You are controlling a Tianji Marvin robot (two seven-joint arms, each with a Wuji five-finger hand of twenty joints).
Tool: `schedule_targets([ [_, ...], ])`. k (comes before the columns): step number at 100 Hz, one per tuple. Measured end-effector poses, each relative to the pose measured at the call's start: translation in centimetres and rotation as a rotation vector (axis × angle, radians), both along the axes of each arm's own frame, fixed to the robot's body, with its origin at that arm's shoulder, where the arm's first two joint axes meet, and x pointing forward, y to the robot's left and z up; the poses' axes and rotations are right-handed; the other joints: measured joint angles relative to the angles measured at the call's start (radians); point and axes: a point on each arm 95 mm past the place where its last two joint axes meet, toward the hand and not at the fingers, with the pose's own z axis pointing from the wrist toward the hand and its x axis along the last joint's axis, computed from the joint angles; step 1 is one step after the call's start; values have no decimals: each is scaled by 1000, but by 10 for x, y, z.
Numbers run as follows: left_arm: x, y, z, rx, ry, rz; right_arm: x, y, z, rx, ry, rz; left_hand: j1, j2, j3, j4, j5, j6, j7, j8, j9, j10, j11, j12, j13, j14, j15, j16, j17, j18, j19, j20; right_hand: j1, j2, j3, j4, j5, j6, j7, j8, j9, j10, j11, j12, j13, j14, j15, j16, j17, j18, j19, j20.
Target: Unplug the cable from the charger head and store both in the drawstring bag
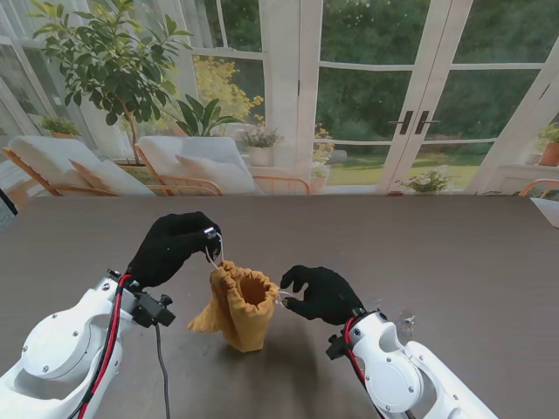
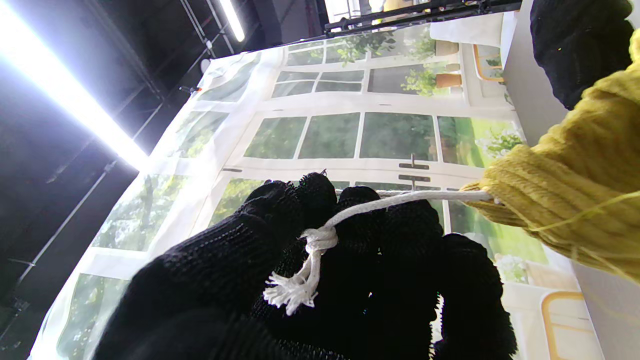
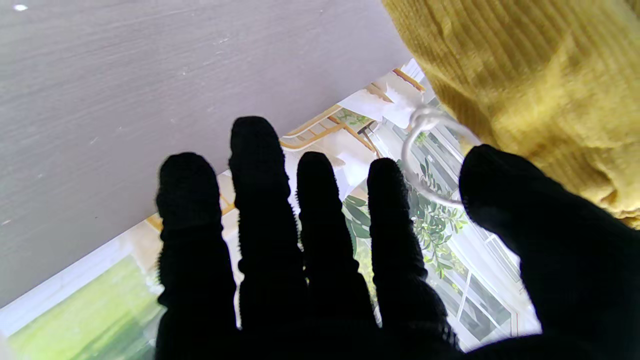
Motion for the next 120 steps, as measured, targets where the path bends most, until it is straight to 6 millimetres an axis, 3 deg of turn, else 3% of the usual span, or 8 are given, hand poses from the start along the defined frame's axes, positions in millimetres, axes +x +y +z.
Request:
schedule_targets([
  [12,0,0,0,1,-1,-4,-2,4,-3,12,0,-4,3,0,-2,0,0,1,-2,0,0,1,0,0,0,0,0,0,0,0,0,0,5,26,0,-2,11,-1,2,-7,12,0,-1,10,-6,-1,13,2,0,0,37,-28],
  [14,0,0,0,2,-1,-4,-2,4,-3,14,1,-4,4,0,-3,0,0,1,-2,0,0,1,0,0,0,0,0,0,0,1,0,0,14,26,0,-14,11,-2,18,-19,21,-1,-1,11,18,-2,18,2,0,0,43,-51],
  [27,0,0,0,2,0,-7,-4,8,-6,38,9,-10,7,0,-10,0,0,1,-4,0,0,1,0,0,0,1,0,0,0,2,0,0,63,50,0,-70,17,-19,90,-104,63,-2,2,12,46,-4,40,6,0,0,66,-52],
  [43,0,0,0,3,2,-13,-7,13,-10,55,12,-14,7,0,-10,0,0,1,-4,0,0,1,0,-2,0,1,0,0,0,2,0,0,135,50,-1,-121,48,-38,204,-152,139,-18,20,22,103,-16,92,18,1,0,111,-52],
  [49,0,0,0,3,3,-14,-7,15,-11,60,12,-17,7,0,-10,0,0,1,-4,0,0,1,0,-3,0,1,0,0,0,2,0,0,171,90,-3,-131,61,-38,239,-168,174,-28,34,25,124,-22,112,19,1,0,126,-71],
  [75,0,1,-1,9,13,-18,-8,17,-13,89,11,-29,7,0,-10,0,0,2,-4,0,0,1,0,-10,0,1,-1,0,0,3,0,0,213,147,-18,-142,62,-38,307,-168,250,-43,60,43,184,-29,151,29,1,0,158,-71],
  [92,0,1,-2,11,16,-18,-6,17,-13,114,-13,-48,8,0,-10,0,0,2,-5,0,0,2,0,-12,0,1,-1,0,0,3,0,0,228,146,-27,-152,62,-37,389,-125,333,-53,111,69,261,-40,224,54,1,0,225,-72],
  [120,-1,1,-1,16,12,-26,-2,27,-17,97,-147,-93,8,0,-10,0,0,2,-5,0,0,2,0,-13,0,1,-1,0,0,3,0,0,228,134,22,-202,62,17,499,-57,454,-110,239,153,301,-114,616,161,1,-23,359,-119],
])
